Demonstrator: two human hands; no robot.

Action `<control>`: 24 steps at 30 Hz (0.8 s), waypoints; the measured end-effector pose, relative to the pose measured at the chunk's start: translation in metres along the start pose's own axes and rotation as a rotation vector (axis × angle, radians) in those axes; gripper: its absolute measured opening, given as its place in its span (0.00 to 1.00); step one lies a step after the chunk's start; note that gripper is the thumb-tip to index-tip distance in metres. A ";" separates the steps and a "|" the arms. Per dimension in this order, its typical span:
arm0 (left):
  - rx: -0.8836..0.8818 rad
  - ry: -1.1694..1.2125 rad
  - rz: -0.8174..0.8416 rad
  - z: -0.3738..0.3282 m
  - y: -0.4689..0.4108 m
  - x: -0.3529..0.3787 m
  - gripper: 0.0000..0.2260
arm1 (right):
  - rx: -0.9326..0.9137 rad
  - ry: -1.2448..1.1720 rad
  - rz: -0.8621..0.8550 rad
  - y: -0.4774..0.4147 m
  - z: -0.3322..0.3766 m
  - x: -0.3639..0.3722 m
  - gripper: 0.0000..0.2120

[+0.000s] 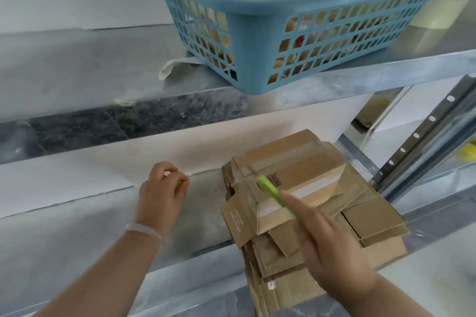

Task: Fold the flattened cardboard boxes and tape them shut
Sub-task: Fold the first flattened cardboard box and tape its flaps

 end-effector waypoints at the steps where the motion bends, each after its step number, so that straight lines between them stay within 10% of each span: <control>1: -0.034 -0.040 -0.007 0.009 0.004 0.001 0.03 | 0.026 -0.028 -0.089 0.004 -0.015 -0.009 0.23; 5: -0.105 -0.111 0.067 0.035 0.039 0.021 0.02 | 0.317 -0.002 -0.272 0.019 -0.089 -0.029 0.21; 9: -0.209 -0.004 0.141 0.043 0.080 0.047 0.05 | 0.737 0.030 0.026 0.024 -0.170 0.002 0.23; 17: -0.296 -0.031 0.251 0.037 0.089 0.051 0.07 | 0.508 0.502 0.623 0.012 -0.205 0.067 0.21; 20: -0.307 -0.003 0.181 0.020 0.084 0.048 0.16 | 0.489 0.477 0.545 0.005 -0.206 0.062 0.23; 24: -0.338 0.331 -0.122 -0.051 0.057 0.043 0.22 | 0.775 -0.254 0.124 -0.027 -0.203 0.023 0.20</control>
Point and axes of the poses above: each hand's wrist, its own y-axis away from the middle knuckle, its own x-axis out of the palm, z = x × y, the point moved 6 cm from there along -y, towards the middle knuckle, and after that the axes turned 15 degrees about y, right-handed, at the moved point
